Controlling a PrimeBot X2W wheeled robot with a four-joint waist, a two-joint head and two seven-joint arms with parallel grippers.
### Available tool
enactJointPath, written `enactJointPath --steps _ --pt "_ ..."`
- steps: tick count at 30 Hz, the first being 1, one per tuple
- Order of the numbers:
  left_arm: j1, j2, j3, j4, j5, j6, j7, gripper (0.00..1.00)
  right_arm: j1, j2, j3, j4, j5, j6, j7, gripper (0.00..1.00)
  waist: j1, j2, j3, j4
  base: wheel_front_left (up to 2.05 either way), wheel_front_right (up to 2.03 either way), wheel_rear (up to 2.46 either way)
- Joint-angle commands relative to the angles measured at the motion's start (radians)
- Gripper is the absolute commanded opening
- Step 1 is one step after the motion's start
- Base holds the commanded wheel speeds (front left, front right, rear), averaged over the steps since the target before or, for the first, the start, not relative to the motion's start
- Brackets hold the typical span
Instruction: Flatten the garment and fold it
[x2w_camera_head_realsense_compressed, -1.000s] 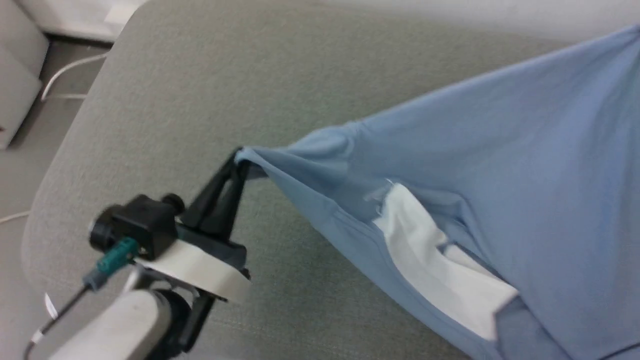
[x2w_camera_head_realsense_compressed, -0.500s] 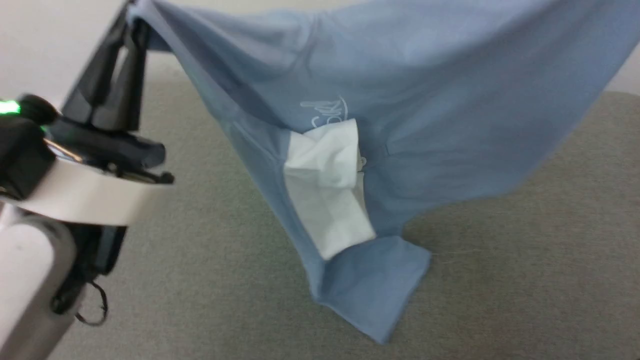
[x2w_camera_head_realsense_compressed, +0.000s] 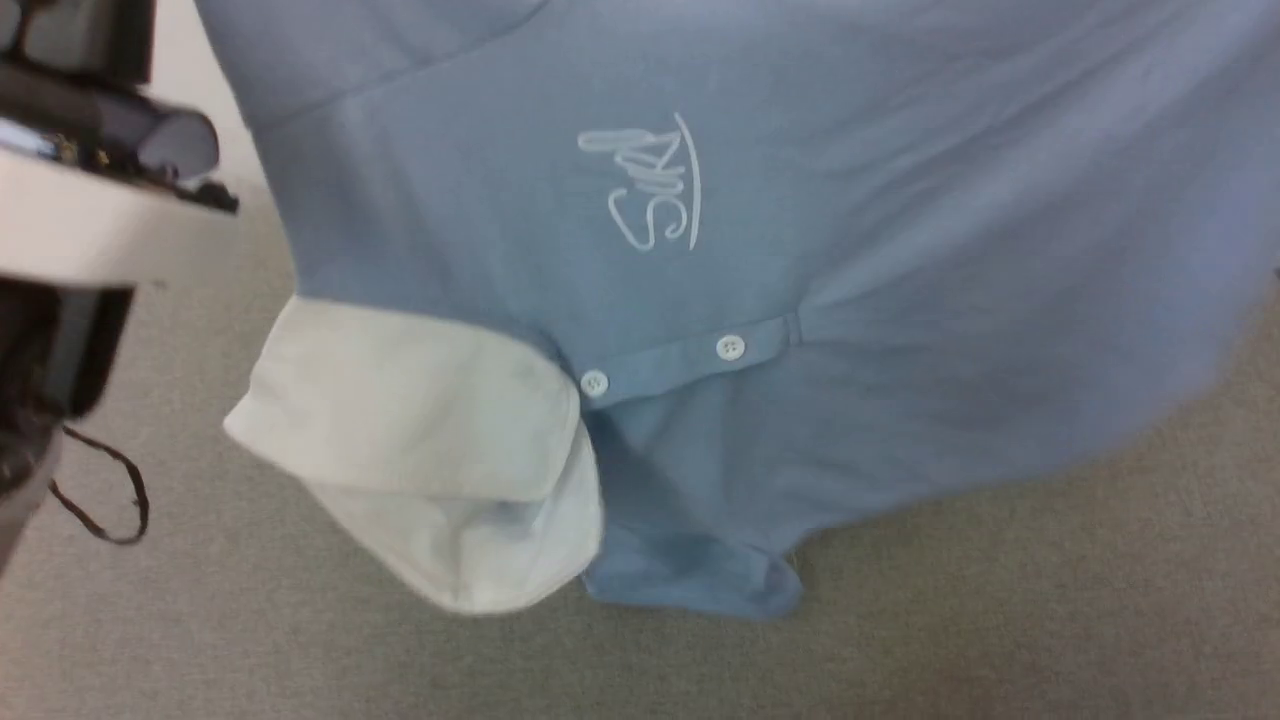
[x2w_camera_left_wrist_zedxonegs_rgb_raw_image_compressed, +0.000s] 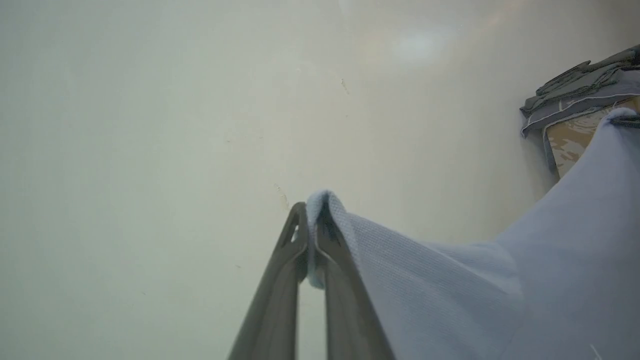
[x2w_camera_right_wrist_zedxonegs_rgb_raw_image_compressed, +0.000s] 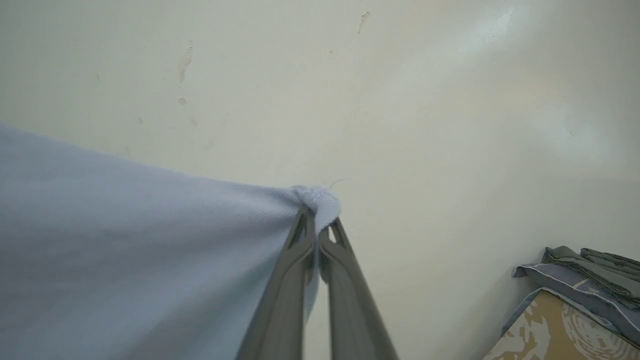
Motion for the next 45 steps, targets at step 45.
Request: enactJointPath --steps 45 --pt "-0.861 -0.321 -0.048 0.987 0.27 -0.336 -0.286 0.0 -0.612 0.377 0.044 0.892 -0.276 -0.002 -0.613 0.0 -0.0001 -0.0001 0.633 0.005 0.0 0.0 0.0"
